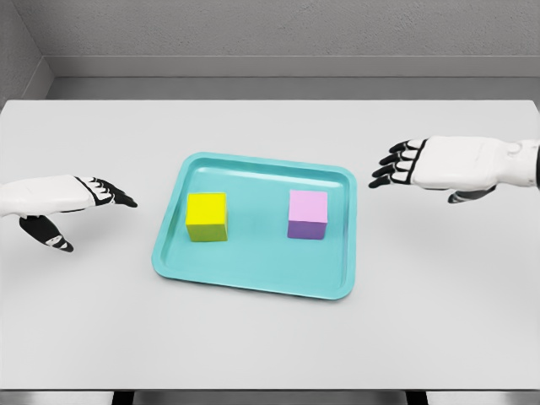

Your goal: Push two cubes

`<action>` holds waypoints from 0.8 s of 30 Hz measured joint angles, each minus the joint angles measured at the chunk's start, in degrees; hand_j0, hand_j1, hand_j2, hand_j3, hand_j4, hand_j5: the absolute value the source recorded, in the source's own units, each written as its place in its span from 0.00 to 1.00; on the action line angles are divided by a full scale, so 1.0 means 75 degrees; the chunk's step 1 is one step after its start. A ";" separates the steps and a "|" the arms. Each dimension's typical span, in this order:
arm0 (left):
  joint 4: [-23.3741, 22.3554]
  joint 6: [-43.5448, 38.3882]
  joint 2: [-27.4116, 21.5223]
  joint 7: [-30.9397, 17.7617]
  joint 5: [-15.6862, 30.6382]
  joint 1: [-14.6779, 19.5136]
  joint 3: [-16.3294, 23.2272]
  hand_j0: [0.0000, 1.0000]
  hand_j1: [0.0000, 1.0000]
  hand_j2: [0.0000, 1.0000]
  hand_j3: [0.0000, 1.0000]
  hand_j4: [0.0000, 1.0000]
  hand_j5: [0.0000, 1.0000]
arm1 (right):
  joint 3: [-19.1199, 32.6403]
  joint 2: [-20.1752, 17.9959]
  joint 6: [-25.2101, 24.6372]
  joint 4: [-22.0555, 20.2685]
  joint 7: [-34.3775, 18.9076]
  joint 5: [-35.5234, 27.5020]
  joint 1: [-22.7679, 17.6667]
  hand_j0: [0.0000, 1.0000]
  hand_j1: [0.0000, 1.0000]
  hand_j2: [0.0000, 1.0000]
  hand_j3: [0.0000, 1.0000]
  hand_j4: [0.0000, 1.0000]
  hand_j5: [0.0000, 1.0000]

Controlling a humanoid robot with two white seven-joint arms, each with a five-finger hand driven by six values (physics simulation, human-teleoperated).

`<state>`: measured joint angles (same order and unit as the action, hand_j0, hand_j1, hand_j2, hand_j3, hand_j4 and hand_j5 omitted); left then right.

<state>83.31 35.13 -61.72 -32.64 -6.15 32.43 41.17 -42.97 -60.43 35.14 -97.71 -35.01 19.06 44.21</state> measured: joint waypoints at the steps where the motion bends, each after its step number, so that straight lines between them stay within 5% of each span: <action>1: -0.0006 0.0000 0.0000 -0.0002 0.0000 0.0000 0.0000 1.00 1.00 1.00 1.00 1.00 1.00 | -0.0002 -0.0002 0.0000 -0.0031 -0.0001 0.0002 0.0000 1.00 1.00 1.00 1.00 1.00 1.00; 6: -0.0382 -0.0002 0.0158 -0.0004 0.0007 0.0176 0.0010 1.00 1.00 1.00 1.00 1.00 1.00 | 0.0003 -0.0039 0.0001 -0.0094 -0.0001 -0.0002 0.0000 1.00 1.00 1.00 1.00 1.00 1.00; 7: -0.0457 -0.0001 0.0209 -0.0037 -0.0035 0.0223 0.0020 0.97 0.97 0.97 0.97 0.97 0.97 | 0.0007 -0.0054 0.0000 -0.0092 -0.0001 -0.0006 0.0000 1.00 1.00 1.00 1.00 1.00 1.00; 8: -0.0511 -0.0003 0.0333 -0.0108 -0.0190 0.0421 0.0025 0.83 0.83 0.83 0.83 0.83 0.83 | 0.0016 -0.0068 -0.0001 -0.0085 -0.0001 -0.0007 0.0012 1.00 1.00 1.00 1.00 1.00 1.00; 9: -0.0537 -0.0006 0.0512 -0.0166 -0.0449 0.0644 0.0030 0.61 0.61 0.61 0.61 0.61 0.61 | 0.0021 -0.0077 0.0001 -0.0078 -0.0002 -0.0004 0.0011 0.92 0.92 0.92 0.92 0.92 0.92; 10: -0.0538 -0.0004 0.0656 -0.0209 -0.0679 0.0715 0.0020 0.49 0.49 0.49 0.49 0.49 0.49 | 0.0021 -0.0085 0.0001 -0.0082 -0.0001 -0.0003 0.0012 0.60 0.60 0.60 0.60 0.60 0.60; 11: -0.0546 -0.0003 0.0730 -0.0239 -0.0840 0.0738 -0.0002 0.24 0.24 0.24 0.24 0.24 0.24 | 0.0008 -0.0087 0.0000 -0.0088 -0.0001 -0.0003 0.0012 0.30 0.30 0.30 0.30 0.30 0.30; 12: -0.0546 -0.0002 0.0749 -0.0261 -0.0958 0.0738 -0.0015 0.03 0.03 0.03 0.03 0.03 0.03 | -0.0028 -0.0085 0.0000 -0.0094 -0.0001 -0.0003 -0.0012 0.12 0.12 0.12 0.12 0.12 0.12; 17: -0.0435 0.0002 0.0765 -0.0306 -0.1165 0.0785 0.0008 0.03 0.03 0.03 0.03 0.03 0.03 | -0.0639 0.0023 -0.0001 -0.0097 -0.0001 0.0174 0.0140 0.11 0.11 0.11 0.11 0.11 0.11; 24: 0.0480 -0.0002 0.1091 -0.0315 -0.1400 0.1019 0.0128 0.02 0.02 0.02 0.02 0.02 0.02 | -0.1093 0.0565 0.0000 -0.0048 0.0000 0.0628 0.0187 0.13 0.13 0.13 0.13 0.13 0.13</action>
<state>86.91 35.12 -53.54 -35.00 -16.65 40.08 42.13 -51.17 -56.19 35.13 -98.07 -35.01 23.76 45.61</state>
